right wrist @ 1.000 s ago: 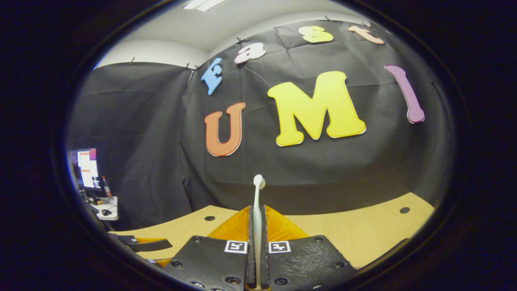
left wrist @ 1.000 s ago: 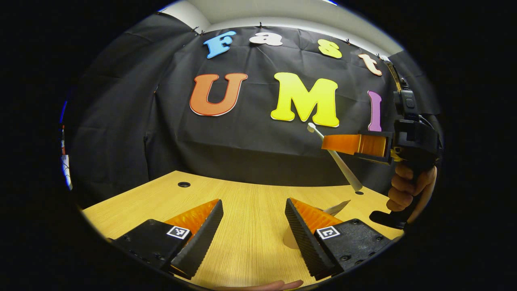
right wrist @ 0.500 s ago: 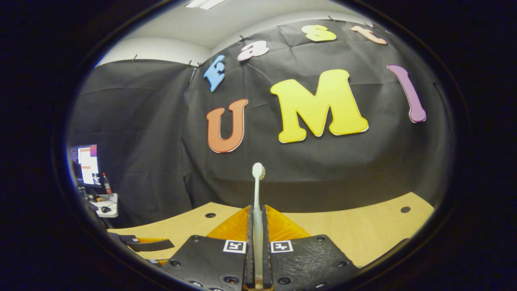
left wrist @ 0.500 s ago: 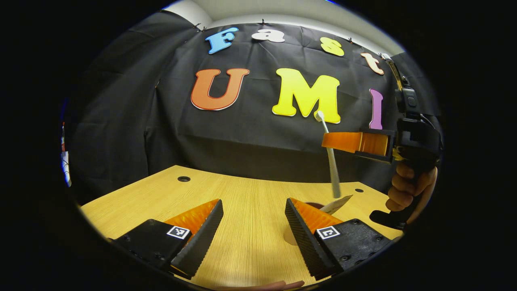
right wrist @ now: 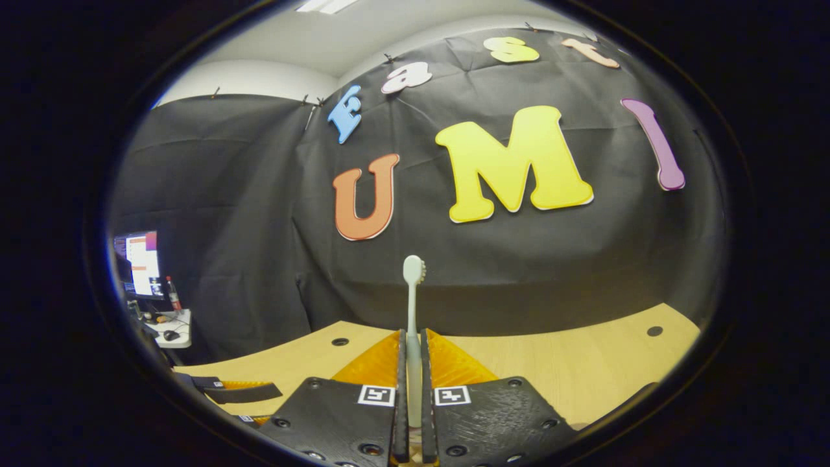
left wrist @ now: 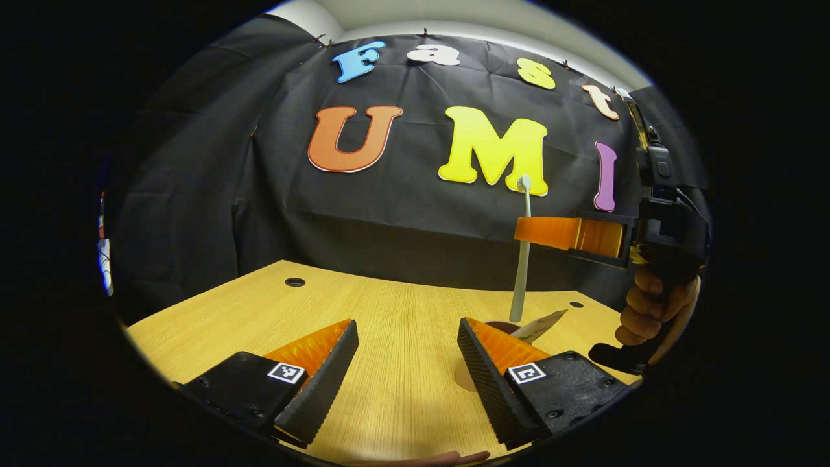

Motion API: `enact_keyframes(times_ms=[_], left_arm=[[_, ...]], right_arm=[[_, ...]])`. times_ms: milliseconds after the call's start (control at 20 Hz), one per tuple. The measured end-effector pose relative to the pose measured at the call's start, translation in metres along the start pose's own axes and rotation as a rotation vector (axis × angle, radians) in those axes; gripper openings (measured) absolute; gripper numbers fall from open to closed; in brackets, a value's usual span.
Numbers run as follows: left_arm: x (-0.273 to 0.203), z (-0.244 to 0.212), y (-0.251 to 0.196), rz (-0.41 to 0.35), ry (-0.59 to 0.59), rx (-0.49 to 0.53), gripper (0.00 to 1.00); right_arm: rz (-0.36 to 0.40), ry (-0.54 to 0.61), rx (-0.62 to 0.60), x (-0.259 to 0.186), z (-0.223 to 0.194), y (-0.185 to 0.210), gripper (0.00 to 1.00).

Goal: Put the toothbrush and toothpaste on the desktop into the cup, then pick up the cup and place it on the coaster on the desktop.

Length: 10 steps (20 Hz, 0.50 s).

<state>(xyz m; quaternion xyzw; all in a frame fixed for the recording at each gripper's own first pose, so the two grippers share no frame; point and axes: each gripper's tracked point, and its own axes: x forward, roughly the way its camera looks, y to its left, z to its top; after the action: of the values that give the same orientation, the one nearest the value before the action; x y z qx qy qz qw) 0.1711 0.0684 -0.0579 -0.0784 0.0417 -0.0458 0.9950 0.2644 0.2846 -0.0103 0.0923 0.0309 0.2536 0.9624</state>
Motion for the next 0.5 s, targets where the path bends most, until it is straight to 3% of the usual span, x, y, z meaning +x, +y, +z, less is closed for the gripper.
enact_keyframes(times_ms=[250,350,500], left_arm=[[-0.002,-0.011,0.001,0.001,0.025,-0.011,0.98],[-0.003,-0.011,0.001,0.002,0.034,-0.009,0.98],[-0.006,-0.012,-0.009,-0.018,0.050,-0.015,0.98]], right_arm=[[-0.004,-0.002,-0.019,0.000,-0.012,-0.001,0.13],[-0.013,0.013,-0.021,-0.006,-0.017,-0.003,0.19],[-0.018,0.002,-0.024,-0.023,-0.013,-0.006,0.45]])
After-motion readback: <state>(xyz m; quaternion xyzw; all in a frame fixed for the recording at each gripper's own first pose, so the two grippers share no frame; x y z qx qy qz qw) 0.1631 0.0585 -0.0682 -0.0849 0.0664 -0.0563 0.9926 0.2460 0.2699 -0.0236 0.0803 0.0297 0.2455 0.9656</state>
